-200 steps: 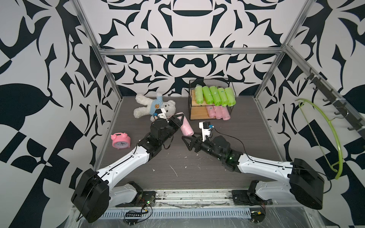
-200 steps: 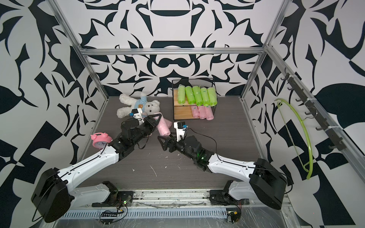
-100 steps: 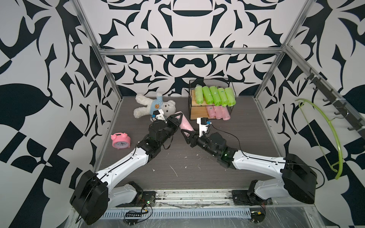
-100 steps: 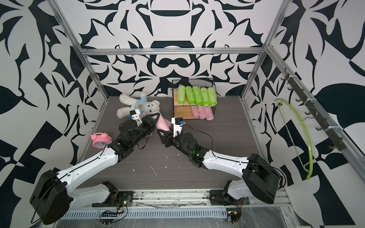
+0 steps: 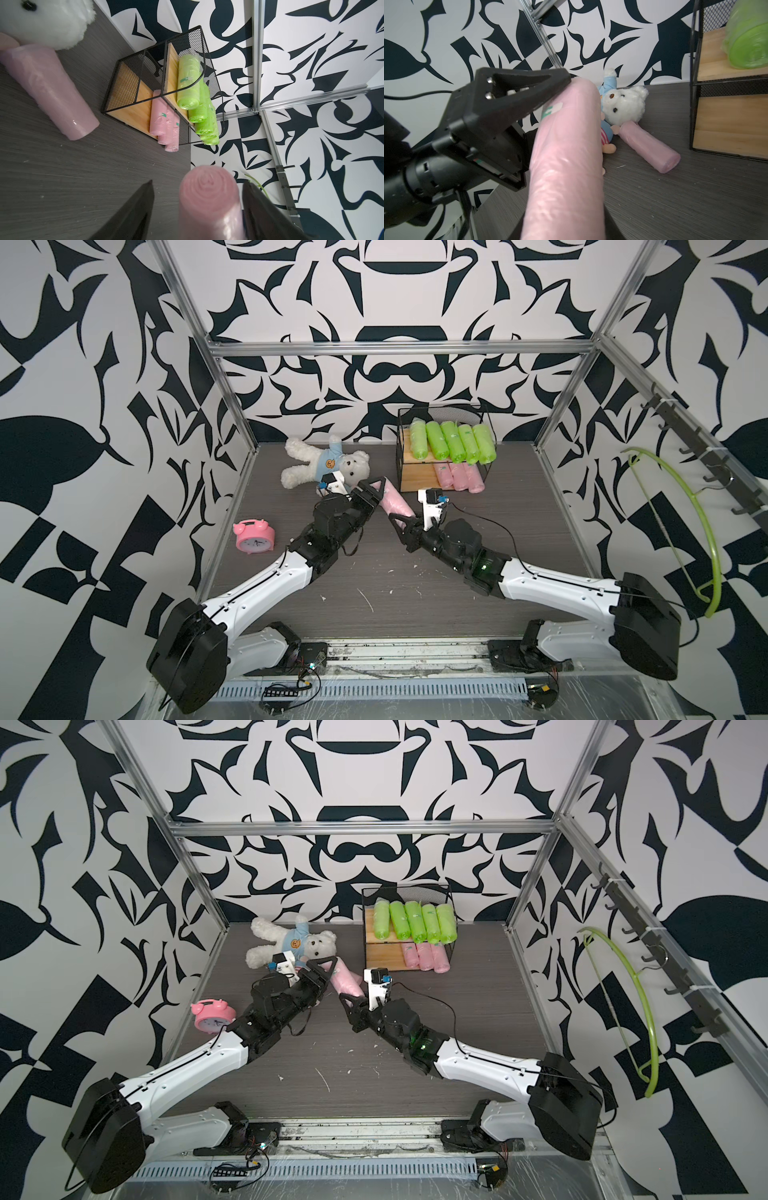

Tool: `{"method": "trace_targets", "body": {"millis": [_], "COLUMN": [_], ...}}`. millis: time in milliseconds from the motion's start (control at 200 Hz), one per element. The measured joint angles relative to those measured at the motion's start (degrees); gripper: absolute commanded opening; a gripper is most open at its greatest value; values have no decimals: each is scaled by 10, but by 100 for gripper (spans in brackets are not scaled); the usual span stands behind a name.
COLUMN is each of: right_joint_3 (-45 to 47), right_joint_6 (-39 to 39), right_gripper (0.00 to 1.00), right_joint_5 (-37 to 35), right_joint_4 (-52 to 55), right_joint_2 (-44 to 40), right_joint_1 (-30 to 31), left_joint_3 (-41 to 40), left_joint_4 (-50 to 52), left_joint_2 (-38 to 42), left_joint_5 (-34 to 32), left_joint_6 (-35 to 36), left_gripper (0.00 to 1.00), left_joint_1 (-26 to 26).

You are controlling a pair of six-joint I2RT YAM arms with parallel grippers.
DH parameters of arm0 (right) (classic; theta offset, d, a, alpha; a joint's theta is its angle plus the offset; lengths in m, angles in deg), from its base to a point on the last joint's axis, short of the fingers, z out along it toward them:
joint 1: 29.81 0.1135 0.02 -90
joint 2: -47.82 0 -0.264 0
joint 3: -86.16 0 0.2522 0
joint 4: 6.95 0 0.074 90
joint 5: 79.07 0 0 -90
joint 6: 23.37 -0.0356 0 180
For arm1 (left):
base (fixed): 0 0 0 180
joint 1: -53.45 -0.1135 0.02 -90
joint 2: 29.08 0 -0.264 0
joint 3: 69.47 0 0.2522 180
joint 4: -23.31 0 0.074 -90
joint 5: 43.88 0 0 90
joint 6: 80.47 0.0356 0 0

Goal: Sort the rolls of trash bags by color and place them on the shelf
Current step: Pick up the roll of trash bags from the center of the board, then place the roll of trash bags on the shelf.

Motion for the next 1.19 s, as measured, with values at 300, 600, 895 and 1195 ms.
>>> {"method": "trace_targets", "body": {"millis": [300, 600, 895, 1195], "right_joint_3": [0, 40, 66, 70], "right_joint_6": [0, -1, -3, -3], "right_gripper": [31, 31, 31, 31], "right_joint_5": [-2, 4, 5, -7], "right_joint_4": [96, 143, 136, 51], "right_joint_2": [-55, -88, -19, 81], "right_joint_1": [-67, -150, -174, -191], "left_joint_3": [0, 38, 54, 54], "left_joint_4": [75, 162, 228, 264], "left_joint_2": [8, -7, -8, 9], "left_joint_5": [17, 99, 138, 138], "left_joint_6": [78, 188, 265, 309], "left_gripper": [84, 84, 84, 84], "left_joint_1": [-17, -51, -76, -80]}}
